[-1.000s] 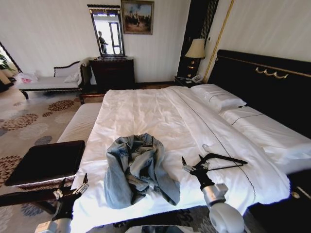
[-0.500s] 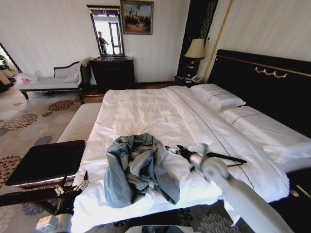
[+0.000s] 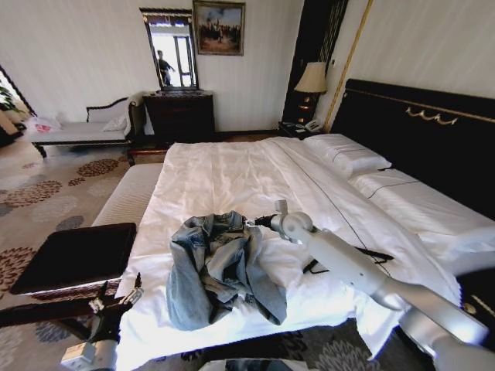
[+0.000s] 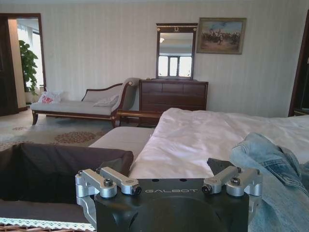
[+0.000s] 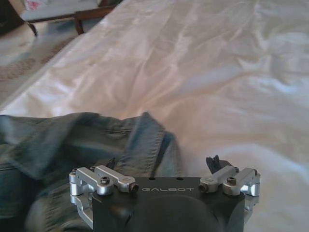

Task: Pick up the clothes from the bed and hang them on the clothes hanger.

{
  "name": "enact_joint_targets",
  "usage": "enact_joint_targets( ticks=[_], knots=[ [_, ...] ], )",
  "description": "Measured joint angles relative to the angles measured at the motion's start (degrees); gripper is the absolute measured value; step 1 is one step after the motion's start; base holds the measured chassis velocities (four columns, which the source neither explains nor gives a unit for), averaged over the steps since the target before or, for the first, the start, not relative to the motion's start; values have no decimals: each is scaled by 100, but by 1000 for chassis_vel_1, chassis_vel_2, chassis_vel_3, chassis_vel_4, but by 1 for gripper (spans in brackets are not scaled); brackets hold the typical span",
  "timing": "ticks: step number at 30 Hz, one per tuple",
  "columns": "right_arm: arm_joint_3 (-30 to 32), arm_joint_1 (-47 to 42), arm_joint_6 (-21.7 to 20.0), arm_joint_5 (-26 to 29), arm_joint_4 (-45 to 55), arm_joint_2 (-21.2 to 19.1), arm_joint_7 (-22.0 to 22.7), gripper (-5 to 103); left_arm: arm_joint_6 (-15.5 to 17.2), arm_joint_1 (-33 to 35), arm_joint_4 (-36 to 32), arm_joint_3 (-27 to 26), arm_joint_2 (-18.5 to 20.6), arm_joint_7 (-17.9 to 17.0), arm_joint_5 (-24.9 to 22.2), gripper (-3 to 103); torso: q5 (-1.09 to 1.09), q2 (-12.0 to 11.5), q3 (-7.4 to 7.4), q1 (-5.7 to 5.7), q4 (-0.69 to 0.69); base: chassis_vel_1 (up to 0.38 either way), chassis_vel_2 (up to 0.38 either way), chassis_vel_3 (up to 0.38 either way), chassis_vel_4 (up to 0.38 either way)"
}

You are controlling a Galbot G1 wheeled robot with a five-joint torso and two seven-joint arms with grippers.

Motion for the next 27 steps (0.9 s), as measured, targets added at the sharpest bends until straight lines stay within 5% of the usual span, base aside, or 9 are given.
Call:
enact_joint_targets(
  ticks=[14,27],
  knots=[
    [-220,408,-627,646,-826,294,-169,100,71,-119,81,23,26,-14,-34,100,0,0,-1,-2,1,0,0,0,0],
    [-713,761,-656,264,-1753,577,-607,100,85,-137,97,21,21,-23,-38,100,1,1,-1,-2,0,0,0,0,0]
  ],
)
